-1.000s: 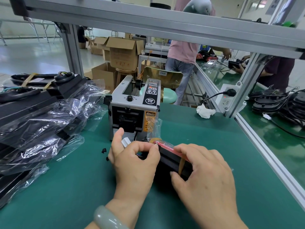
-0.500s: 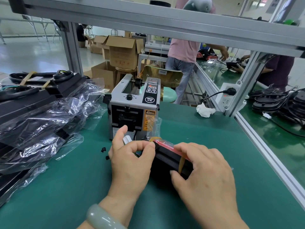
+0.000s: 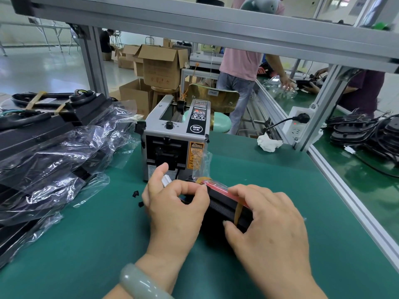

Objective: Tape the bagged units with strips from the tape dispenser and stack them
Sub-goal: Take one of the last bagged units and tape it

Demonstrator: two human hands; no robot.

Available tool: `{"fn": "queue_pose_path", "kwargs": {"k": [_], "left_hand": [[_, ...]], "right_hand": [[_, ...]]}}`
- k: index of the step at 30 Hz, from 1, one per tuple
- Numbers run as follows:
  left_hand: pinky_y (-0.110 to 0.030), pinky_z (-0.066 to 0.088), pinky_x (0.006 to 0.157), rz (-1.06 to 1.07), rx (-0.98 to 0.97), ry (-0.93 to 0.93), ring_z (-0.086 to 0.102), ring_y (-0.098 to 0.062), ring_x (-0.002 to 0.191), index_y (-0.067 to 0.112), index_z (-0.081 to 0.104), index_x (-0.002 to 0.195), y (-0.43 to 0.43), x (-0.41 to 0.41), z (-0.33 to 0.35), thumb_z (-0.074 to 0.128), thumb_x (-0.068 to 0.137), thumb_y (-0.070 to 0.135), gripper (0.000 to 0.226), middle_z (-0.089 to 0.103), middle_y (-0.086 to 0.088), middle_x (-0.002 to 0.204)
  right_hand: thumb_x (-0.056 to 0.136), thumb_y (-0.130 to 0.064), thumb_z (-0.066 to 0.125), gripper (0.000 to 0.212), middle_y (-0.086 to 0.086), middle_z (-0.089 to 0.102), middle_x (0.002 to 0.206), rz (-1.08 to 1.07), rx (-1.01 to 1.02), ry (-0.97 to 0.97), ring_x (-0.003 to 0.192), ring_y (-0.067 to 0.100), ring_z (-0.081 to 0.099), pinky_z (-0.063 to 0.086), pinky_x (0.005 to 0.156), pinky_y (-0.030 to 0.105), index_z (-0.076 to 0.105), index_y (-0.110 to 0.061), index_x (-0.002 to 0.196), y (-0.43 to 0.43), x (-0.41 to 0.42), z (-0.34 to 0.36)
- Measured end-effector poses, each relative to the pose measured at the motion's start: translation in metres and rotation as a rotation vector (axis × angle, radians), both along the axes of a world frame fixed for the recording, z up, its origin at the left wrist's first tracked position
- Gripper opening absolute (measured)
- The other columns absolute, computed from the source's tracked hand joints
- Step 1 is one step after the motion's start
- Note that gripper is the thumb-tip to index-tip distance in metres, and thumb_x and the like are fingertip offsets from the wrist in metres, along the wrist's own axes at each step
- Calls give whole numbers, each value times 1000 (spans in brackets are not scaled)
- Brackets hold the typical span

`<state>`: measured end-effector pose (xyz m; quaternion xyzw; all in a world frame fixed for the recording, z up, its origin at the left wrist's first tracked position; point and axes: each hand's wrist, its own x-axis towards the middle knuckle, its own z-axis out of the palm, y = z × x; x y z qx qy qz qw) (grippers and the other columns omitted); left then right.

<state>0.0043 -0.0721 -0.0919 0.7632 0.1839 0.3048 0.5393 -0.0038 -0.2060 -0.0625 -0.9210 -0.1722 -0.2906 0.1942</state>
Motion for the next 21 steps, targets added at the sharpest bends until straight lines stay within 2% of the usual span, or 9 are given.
{"fn": "queue_pose_path", "kwargs": {"k": [2,4,7,11,13,16,17,19,21], "left_hand": [[0,14,89,5,14,-9,25,-3,129,36,64,56,0,0,0,68,67,36,11,33,23,131],[-12,18,97,27,16,-12,27,-8,130,36,60,61,1,0,1,69,64,38,10,37,19,134],[-26,28,102,36,-1,-1,38,-20,128,36,50,76,5,0,-1,73,64,38,26,41,13,135],[-21,30,95,-9,-153,-6,42,-12,120,38,47,99,8,4,-2,76,64,49,46,43,12,129],[-14,34,88,-85,-255,31,46,-5,109,35,50,107,9,8,-2,79,71,40,47,46,8,128],[-7,42,74,-220,-430,-1,57,-5,96,24,67,95,10,14,1,71,83,22,13,58,-6,126],[-5,42,72,-225,-442,-19,60,-3,93,25,69,88,11,15,3,66,87,18,8,63,-4,119],[3,39,62,-246,-459,-29,62,11,82,28,71,83,16,16,4,54,95,16,25,72,10,98],[4,38,59,-297,-452,-10,61,16,76,30,71,84,20,14,6,52,96,22,24,72,20,82]], "right_hand": [[41,-22,86,55,-15,67,89,1,-5,4,73,22,56,50,66,35,68,-32,92,0,0,0],[41,-23,86,55,-15,67,89,0,-7,11,73,22,57,50,66,35,68,-32,92,0,-1,0],[40,-23,87,55,-15,67,89,-4,-9,13,73,22,57,50,65,35,68,-32,92,0,-1,0],[39,-22,88,56,-14,67,88,1,-8,4,72,22,57,49,64,34,68,-32,91,0,0,1],[39,-22,88,55,-14,67,88,-1,-12,0,71,22,57,49,63,34,69,-31,90,0,1,1],[39,-22,88,55,-14,67,88,8,-7,0,70,22,57,50,63,34,69,-31,91,-1,1,1],[39,-22,88,56,-15,67,88,9,-3,-2,70,22,56,49,63,33,69,-31,91,-1,1,1],[39,-23,88,56,-16,67,88,6,0,-6,71,20,56,47,64,31,68,-32,91,-2,1,0],[39,-23,88,56,-17,67,88,9,3,-12,71,20,56,46,64,30,68,-33,91,-2,2,0]]}}
